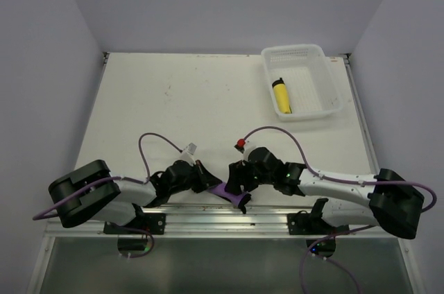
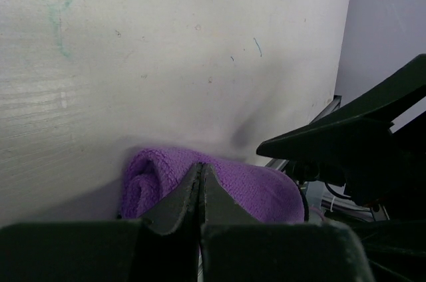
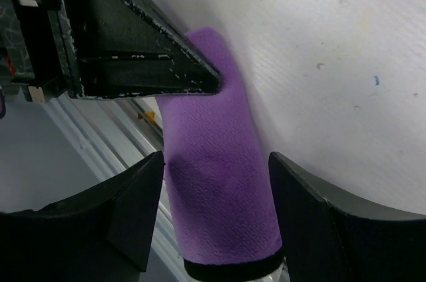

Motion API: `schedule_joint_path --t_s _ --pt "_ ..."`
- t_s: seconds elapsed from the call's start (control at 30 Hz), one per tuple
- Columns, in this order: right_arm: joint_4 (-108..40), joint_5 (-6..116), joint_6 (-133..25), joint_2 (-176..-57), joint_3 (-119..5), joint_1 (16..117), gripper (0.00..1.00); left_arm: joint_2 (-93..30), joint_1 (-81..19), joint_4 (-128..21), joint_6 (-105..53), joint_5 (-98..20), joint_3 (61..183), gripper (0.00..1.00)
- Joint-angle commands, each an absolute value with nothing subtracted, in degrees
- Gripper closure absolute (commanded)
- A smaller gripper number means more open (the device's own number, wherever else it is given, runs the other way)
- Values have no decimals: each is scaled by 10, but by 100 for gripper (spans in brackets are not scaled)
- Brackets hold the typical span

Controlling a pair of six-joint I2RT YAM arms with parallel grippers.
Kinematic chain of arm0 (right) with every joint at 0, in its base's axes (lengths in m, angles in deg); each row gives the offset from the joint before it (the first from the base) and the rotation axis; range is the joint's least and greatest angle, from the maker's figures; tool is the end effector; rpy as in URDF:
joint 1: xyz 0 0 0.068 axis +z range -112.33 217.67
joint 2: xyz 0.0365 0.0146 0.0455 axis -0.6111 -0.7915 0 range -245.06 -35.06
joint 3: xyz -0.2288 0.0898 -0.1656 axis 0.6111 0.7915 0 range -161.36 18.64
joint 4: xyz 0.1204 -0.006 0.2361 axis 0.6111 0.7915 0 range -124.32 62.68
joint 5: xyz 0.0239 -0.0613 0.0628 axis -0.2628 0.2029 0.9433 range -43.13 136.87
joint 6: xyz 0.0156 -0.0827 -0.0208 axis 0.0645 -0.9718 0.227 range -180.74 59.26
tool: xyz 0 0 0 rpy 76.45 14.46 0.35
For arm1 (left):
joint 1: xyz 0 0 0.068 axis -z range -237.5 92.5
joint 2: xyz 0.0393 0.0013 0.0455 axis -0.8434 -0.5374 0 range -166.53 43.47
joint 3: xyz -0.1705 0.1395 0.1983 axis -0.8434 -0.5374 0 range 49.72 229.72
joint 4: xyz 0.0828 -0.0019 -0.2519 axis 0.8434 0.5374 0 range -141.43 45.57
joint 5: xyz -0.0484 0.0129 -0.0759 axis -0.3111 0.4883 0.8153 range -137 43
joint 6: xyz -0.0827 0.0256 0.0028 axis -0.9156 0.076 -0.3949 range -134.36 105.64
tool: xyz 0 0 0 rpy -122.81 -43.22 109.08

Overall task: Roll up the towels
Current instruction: Roll the towel

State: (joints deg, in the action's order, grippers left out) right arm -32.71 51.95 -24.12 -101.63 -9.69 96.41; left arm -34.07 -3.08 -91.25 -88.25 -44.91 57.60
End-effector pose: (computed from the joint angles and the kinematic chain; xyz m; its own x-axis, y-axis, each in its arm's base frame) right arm 0.1257 0.2202 0.1748 -0.7958 -0.1659 -0.5824 -0.5134 0.6949 0.5035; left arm 0.1322 -0.1897 0.1076 -0.8788 -0.4217 -0.2234 -0.0475 0.5430 -0.8384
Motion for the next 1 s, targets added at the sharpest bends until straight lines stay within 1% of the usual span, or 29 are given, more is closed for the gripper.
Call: schedule_joint_path --t_s 0.0,0.23,0.6,0.77,0.9,0.93,0.97 --pt "-393 606 -229 -1043 -92 961 32 -341 -27 -850 -851 -467 579 100" --pt "-358 582 -259 -1058 -96 962 34 -338 -27 -843 -845 -467 585 100" --pt "-398 604 -259 -1105 -80 966 36 -335 -27 -837 -841 -467 586 100" --pt "-398 589 -267 -1123 -84 980 39 -324 -27 -823 -834 -484 590 100" --pt "-362 558 -281 -1117 -101 1002 41 -319 -27 -812 -831 -488 596 100" --pt "-357 553 -286 -1116 -104 1007 42 -317 -27 -811 -830 -488 596 100" --pt "-349 547 -288 -1117 -108 1015 46 -317 -27 -808 -829 -489 599 100"
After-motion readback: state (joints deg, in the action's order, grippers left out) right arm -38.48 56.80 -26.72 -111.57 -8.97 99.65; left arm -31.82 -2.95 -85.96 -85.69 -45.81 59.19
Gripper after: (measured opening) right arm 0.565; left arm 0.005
